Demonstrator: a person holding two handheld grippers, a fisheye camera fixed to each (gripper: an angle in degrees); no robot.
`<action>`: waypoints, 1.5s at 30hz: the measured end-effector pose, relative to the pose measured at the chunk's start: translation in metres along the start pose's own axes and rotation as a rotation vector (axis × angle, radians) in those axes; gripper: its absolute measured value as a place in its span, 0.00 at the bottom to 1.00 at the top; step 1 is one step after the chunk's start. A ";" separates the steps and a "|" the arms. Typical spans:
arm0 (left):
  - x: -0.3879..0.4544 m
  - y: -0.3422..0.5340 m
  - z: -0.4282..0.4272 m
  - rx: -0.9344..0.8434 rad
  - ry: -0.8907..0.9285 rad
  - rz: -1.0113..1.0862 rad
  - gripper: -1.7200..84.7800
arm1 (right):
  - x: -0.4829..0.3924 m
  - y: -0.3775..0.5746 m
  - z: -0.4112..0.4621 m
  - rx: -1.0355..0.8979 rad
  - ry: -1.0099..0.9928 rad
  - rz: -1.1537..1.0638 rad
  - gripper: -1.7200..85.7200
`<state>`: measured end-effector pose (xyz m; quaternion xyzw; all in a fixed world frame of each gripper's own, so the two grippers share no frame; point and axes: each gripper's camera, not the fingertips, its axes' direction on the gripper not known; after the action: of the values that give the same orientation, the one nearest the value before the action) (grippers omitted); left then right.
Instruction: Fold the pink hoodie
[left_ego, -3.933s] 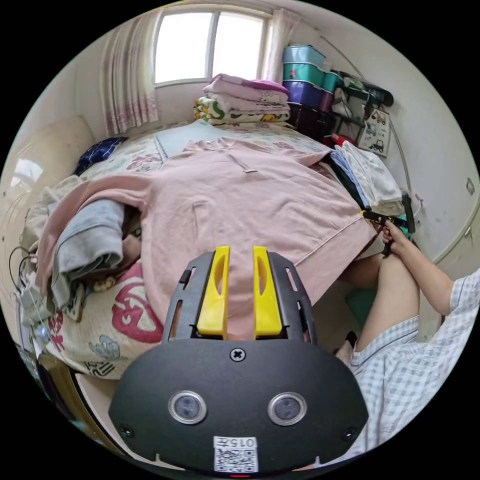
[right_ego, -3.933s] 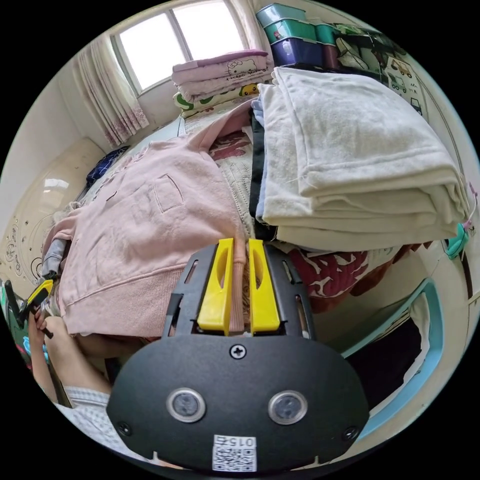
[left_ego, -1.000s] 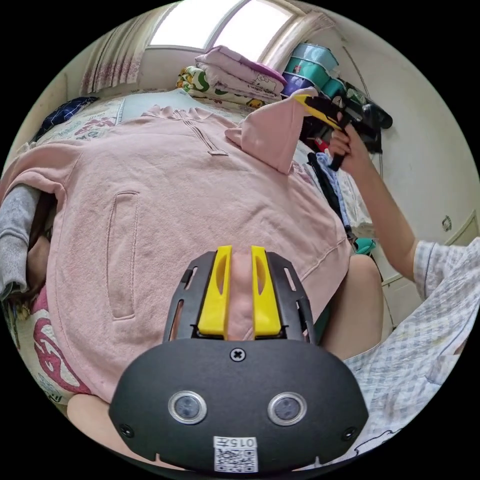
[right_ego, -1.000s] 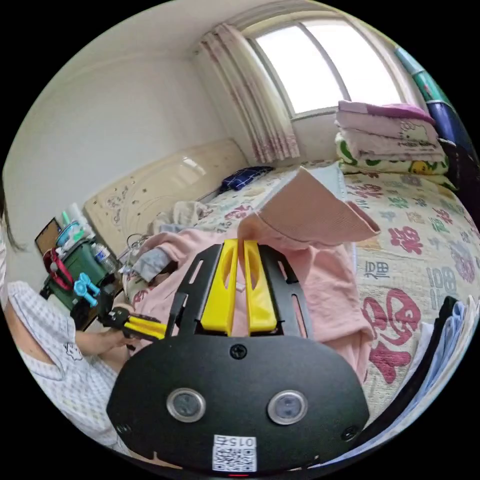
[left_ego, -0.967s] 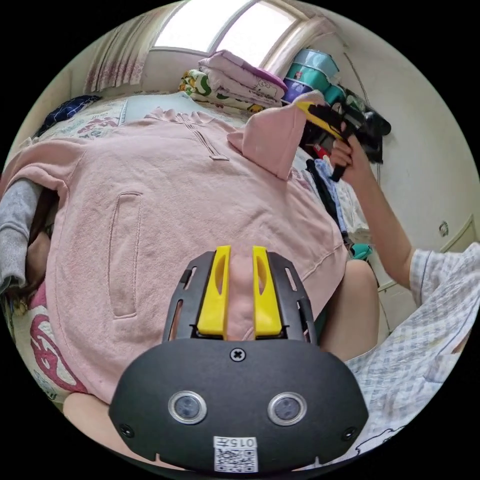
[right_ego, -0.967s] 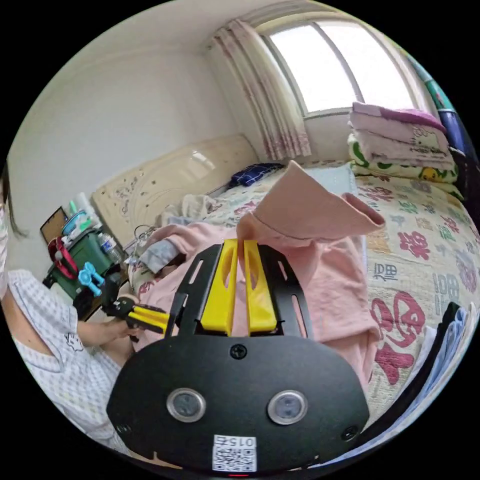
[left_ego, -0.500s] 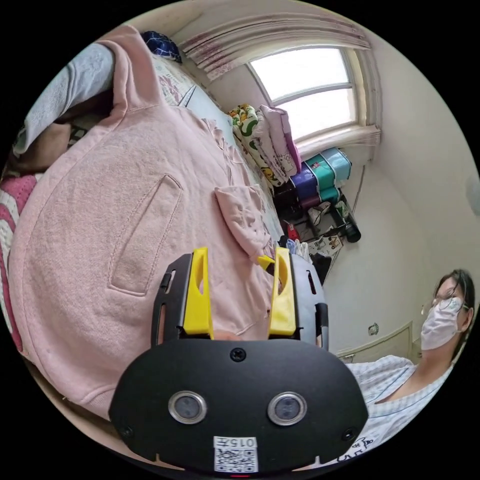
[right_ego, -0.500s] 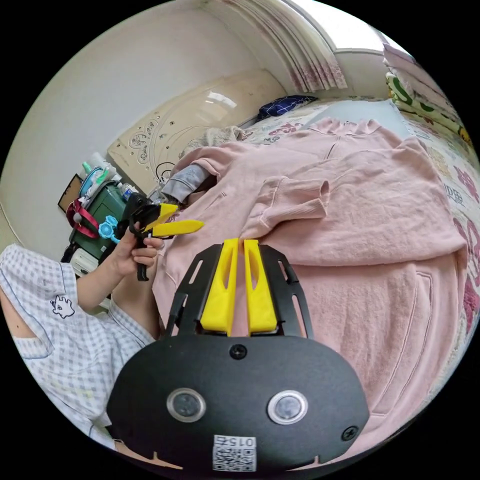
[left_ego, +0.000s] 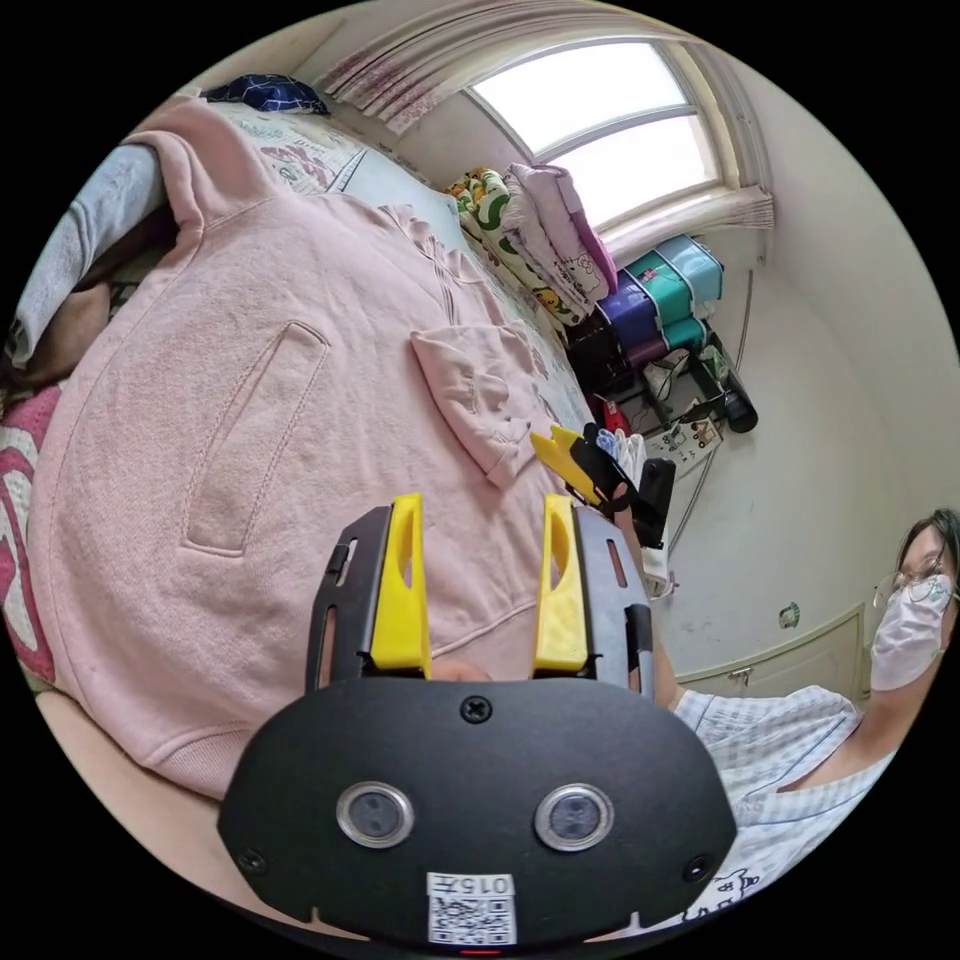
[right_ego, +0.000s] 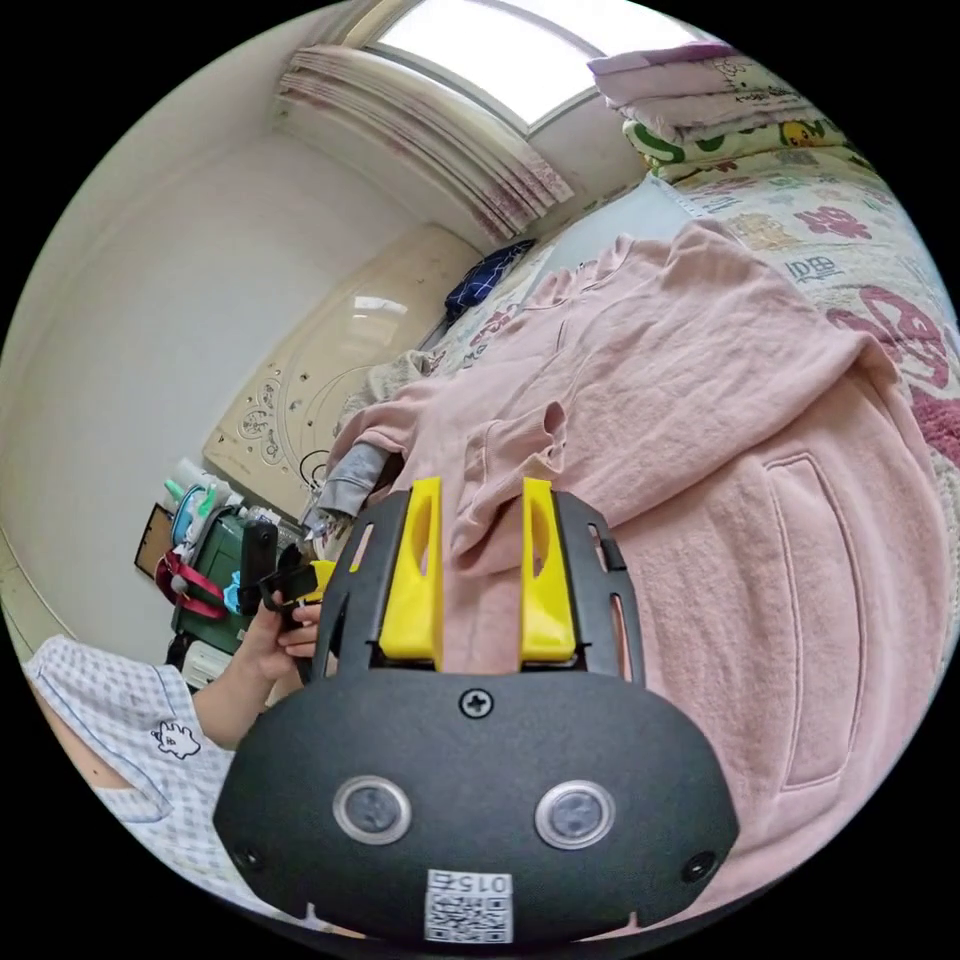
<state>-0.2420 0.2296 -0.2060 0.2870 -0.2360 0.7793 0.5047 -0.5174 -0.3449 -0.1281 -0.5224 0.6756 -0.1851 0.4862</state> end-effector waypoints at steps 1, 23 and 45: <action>0.001 0.000 0.002 -0.003 0.002 -0.002 0.21 | 0.003 -0.003 0.006 -0.010 -0.015 0.008 0.12; 0.007 0.019 -0.002 0.056 0.018 -0.072 0.20 | -0.012 0.033 0.045 -0.081 0.315 -0.080 0.09; -0.012 0.006 0.011 0.092 -0.003 -0.182 0.21 | -0.158 0.174 0.082 -0.416 -0.062 -0.768 0.02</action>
<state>-0.2413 0.2122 -0.2064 0.3313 -0.1735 0.7399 0.5592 -0.5424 -0.1168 -0.2243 -0.8279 0.4403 -0.1967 0.2863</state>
